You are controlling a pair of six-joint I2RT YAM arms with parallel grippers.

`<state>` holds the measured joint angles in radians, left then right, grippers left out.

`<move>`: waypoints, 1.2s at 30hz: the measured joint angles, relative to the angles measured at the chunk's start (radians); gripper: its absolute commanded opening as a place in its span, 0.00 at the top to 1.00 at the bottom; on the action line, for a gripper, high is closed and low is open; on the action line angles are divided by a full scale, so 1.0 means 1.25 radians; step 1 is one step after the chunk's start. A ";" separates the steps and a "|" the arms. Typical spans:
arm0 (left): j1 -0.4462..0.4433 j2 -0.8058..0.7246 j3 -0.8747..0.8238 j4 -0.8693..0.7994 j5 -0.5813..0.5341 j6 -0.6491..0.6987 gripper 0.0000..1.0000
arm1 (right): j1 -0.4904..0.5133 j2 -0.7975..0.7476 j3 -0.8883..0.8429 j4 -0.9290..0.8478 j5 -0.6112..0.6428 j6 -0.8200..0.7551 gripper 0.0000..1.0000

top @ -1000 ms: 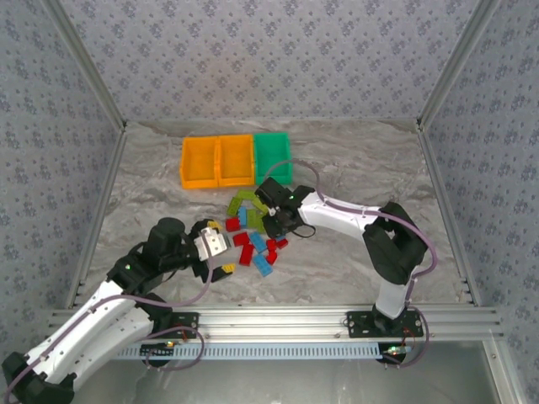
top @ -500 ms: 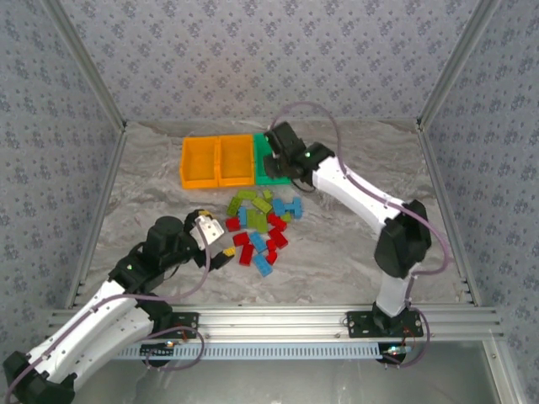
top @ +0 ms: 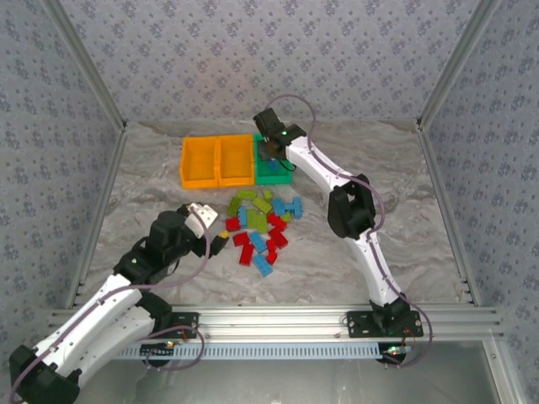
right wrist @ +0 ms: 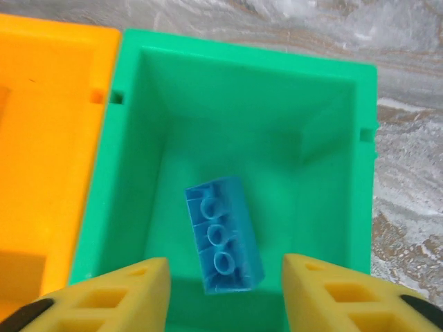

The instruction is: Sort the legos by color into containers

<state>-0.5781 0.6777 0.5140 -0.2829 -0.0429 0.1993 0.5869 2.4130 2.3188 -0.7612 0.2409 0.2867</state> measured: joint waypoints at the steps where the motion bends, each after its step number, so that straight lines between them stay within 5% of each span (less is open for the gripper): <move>1: 0.014 0.011 0.001 0.003 0.000 -0.016 0.07 | 0.000 -0.009 0.004 -0.005 -0.003 -0.001 0.50; 7: 0.093 0.125 0.080 -0.031 0.012 -0.193 0.11 | 0.000 -0.168 -0.091 -0.042 -0.046 -0.003 0.47; 13: 0.101 0.293 0.244 -0.132 -0.003 -0.495 0.18 | 0.011 -0.524 -0.342 -0.120 -0.180 0.009 0.23; 19: 0.098 0.396 0.243 -0.148 0.046 -0.706 0.23 | 0.111 -0.861 -0.602 -0.211 -0.275 0.058 0.00; 22: 0.075 0.456 0.241 -0.141 0.059 -0.761 0.23 | 0.120 -0.967 -0.735 -0.223 -0.292 0.105 0.00; 26: 0.038 0.544 0.241 -0.116 0.065 -0.790 0.24 | 0.111 -1.022 -0.836 -0.241 -0.290 0.155 0.00; 36: 0.028 0.680 0.246 -0.056 0.039 -0.801 0.27 | 0.089 -1.029 -0.843 -0.250 -0.285 0.179 0.00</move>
<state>-0.5434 1.5280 0.8215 -0.3534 0.0059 -0.8024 0.6979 1.1263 1.2648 -1.0733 -0.1150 0.5110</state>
